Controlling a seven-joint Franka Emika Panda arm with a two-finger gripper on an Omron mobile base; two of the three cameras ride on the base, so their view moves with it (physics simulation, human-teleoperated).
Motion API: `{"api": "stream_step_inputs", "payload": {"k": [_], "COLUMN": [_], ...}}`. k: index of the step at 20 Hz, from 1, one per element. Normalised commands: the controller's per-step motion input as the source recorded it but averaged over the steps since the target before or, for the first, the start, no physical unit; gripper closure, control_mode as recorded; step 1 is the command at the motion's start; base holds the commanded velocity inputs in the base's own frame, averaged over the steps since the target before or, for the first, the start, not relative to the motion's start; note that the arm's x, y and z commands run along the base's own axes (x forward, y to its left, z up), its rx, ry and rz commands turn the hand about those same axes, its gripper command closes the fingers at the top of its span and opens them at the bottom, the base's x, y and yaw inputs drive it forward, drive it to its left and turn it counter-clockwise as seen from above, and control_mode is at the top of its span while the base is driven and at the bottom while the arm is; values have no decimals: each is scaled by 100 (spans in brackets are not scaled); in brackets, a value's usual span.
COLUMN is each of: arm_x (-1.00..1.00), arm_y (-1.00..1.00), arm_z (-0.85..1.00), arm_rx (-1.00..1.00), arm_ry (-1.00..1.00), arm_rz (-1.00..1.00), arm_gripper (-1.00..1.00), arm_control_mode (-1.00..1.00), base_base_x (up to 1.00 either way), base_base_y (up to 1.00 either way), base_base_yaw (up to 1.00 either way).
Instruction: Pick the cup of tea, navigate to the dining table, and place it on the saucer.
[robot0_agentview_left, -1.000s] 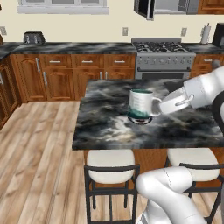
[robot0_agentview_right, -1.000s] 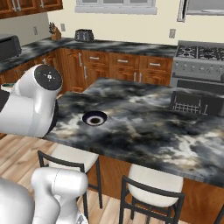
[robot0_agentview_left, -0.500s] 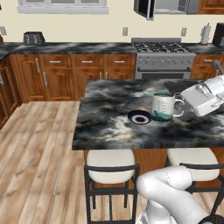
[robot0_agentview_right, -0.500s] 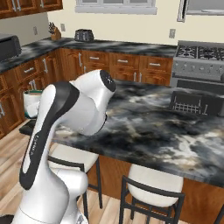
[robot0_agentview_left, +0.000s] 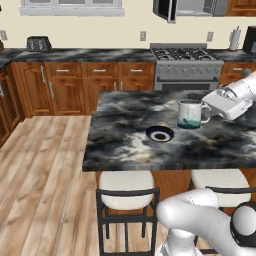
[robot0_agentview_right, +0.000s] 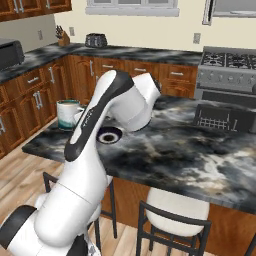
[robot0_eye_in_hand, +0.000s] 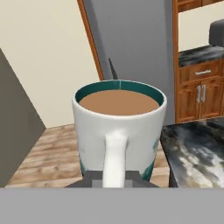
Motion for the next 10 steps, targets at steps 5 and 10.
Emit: {"api": "stream_step_inputs", "payload": {"k": [5,10], "arm_x": [67,52], "arm_y": [-5,-1], "arm_z": [-50,-49], "arm_rx": [-5,-2], "arm_ry": [-4,-10], "arm_rz": [13,9], "arm_gripper": [100,100], "arm_control_mode": [-100,-100], "base_base_x": [0,0], "base_base_y": [0,0], "base_base_yaw": [0,0]}}
